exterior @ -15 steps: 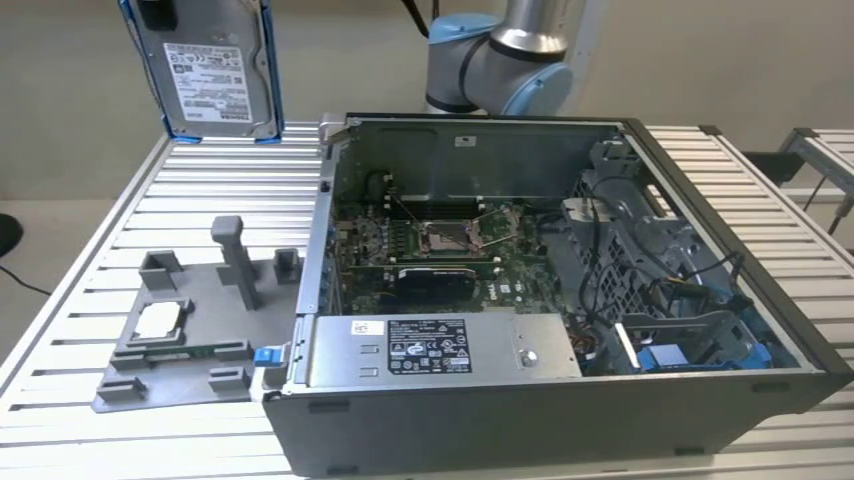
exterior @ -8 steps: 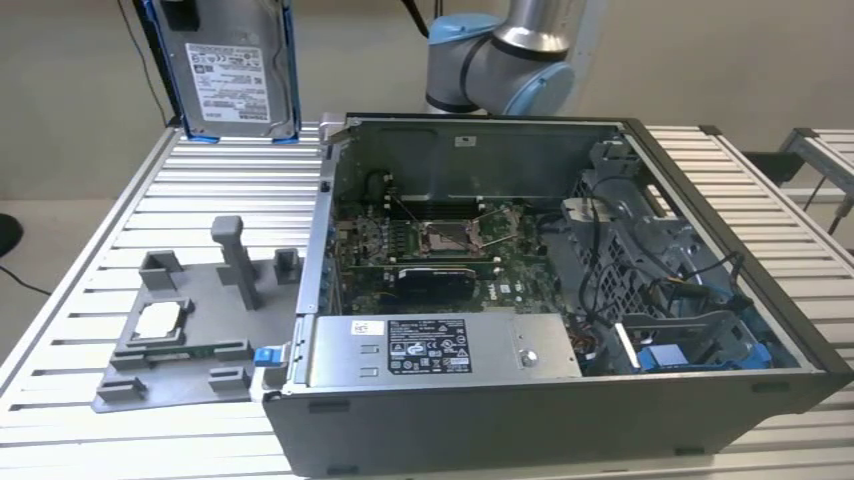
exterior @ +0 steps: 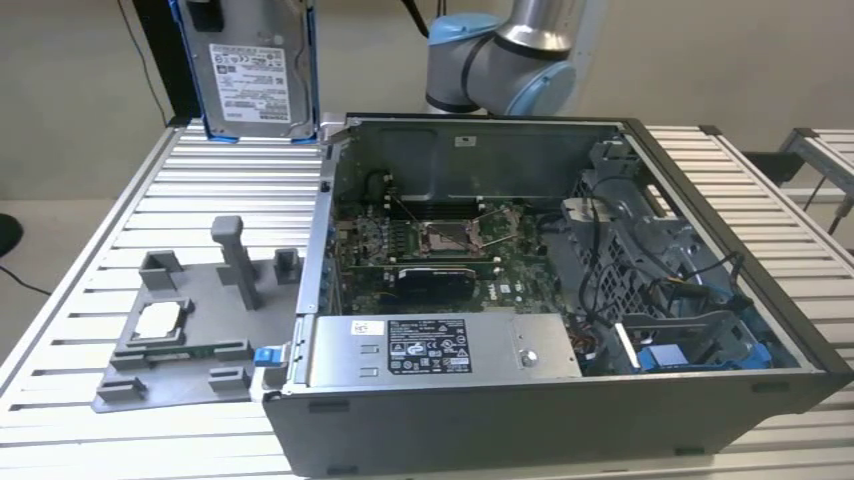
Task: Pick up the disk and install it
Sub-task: 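Pick up the disk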
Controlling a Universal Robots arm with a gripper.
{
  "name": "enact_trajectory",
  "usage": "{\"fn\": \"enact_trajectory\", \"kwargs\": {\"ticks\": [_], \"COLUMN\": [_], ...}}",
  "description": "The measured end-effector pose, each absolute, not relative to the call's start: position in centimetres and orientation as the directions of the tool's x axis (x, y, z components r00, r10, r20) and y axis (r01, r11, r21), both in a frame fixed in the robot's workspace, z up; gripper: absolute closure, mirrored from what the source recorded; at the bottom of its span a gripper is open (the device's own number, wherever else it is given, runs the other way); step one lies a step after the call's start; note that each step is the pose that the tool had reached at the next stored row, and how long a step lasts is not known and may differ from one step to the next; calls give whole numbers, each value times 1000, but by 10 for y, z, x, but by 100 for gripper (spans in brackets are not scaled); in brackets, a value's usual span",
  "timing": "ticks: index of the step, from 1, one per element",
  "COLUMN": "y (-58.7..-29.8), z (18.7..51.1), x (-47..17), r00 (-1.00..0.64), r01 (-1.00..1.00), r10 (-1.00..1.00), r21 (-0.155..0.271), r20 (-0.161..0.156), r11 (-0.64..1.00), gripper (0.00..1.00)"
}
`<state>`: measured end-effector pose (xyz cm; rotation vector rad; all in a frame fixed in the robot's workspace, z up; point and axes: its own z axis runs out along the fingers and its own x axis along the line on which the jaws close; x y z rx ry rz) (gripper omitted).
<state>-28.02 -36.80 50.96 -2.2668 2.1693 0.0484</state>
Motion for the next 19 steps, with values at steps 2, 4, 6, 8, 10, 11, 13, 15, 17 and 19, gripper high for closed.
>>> {"fn": "enact_trajectory", "kwargs": {"ticks": [2,4,6,8,10,11,13,15,17,19], "y": [-368,-368,-368,-368,-368,-368,-368,-368,-368,-368], "z": [510,510,510,510,510,510,510,510,510,510], "x": [-275,-271,-266,-261,-257,-255,-250,-245,-241,-236], "r00": [44,44,44,44,44,44,44,44,44,44], "r01": [-999,-999,-999,-999,-999,-999,-999,-999,-999,-999], "r10": [-999,-999,-999,-999,-999,-999,-999,-999,-999,-999], "r21": [19,20,20,21,21,22,22,23,23,24], "r20": [-25,-25,-25,-25,-25,-25,-25,-25,-25,-25], "r11": [-44,-44,-44,-44,-44,-44,-44,-44,-44,-44], "gripper": [100,100,100,100,100,100,100,100,100,100]}}
